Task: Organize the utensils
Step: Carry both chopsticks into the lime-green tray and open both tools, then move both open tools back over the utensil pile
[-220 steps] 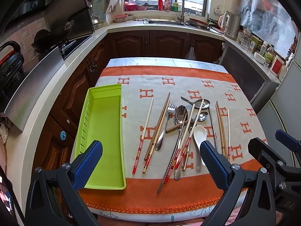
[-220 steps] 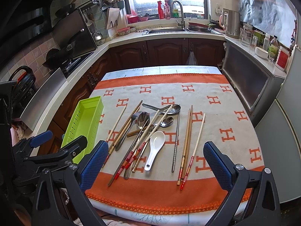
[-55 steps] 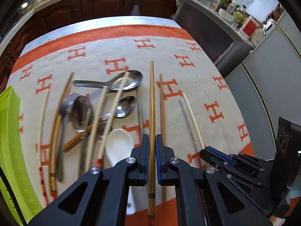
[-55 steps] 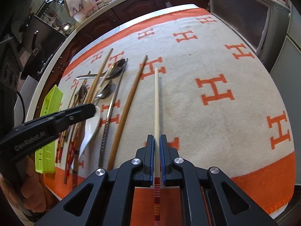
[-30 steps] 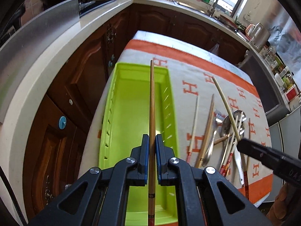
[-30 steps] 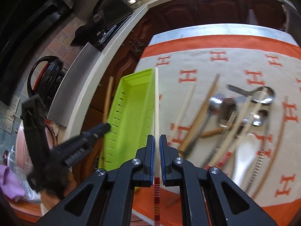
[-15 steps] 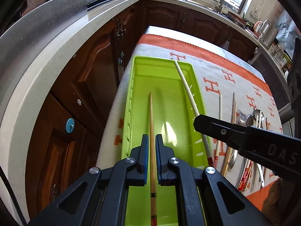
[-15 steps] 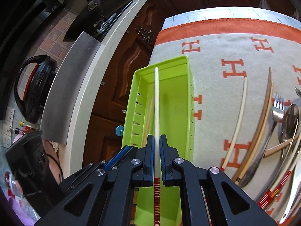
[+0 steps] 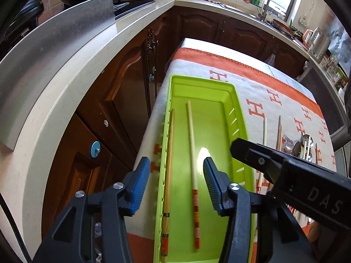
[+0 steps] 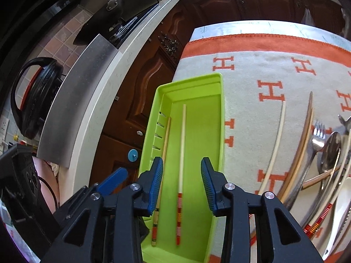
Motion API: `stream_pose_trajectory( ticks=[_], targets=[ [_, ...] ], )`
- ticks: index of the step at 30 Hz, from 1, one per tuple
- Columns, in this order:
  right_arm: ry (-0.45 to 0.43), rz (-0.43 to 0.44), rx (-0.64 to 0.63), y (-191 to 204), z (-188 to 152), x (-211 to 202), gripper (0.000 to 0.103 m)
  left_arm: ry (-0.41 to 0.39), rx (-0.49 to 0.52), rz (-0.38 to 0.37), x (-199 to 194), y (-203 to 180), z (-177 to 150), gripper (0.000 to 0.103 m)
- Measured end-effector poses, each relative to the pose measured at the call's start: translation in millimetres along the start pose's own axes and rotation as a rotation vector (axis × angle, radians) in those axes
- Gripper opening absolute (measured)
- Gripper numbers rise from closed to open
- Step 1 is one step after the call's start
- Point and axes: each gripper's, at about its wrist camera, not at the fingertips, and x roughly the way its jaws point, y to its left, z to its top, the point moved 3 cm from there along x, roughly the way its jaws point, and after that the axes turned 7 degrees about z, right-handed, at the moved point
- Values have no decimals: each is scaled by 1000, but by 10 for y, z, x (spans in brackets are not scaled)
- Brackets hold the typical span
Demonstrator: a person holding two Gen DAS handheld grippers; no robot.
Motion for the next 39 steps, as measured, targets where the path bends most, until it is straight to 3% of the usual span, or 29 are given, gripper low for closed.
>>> stream_pose_trajectory(
  ticks=[8, 24, 33, 39],
  targets=[
    [-21, -56, -46, -131, -179, -298, 37, -20, 10, 26, -182, -16, -106, 63],
    [-108, -114, -42, -698, -623, -1106, 37, -20, 66, 74, -432, -308, -346, 69],
    [-184, -191, -3, -1228, -783, -1577, 36, -28, 145, 49, -522, -743, -359, 69],
    [-228, -233, 34, -1652, -861, -1878, 36, -20, 205, -28, -442, -1118, -281, 68]
  ],
)
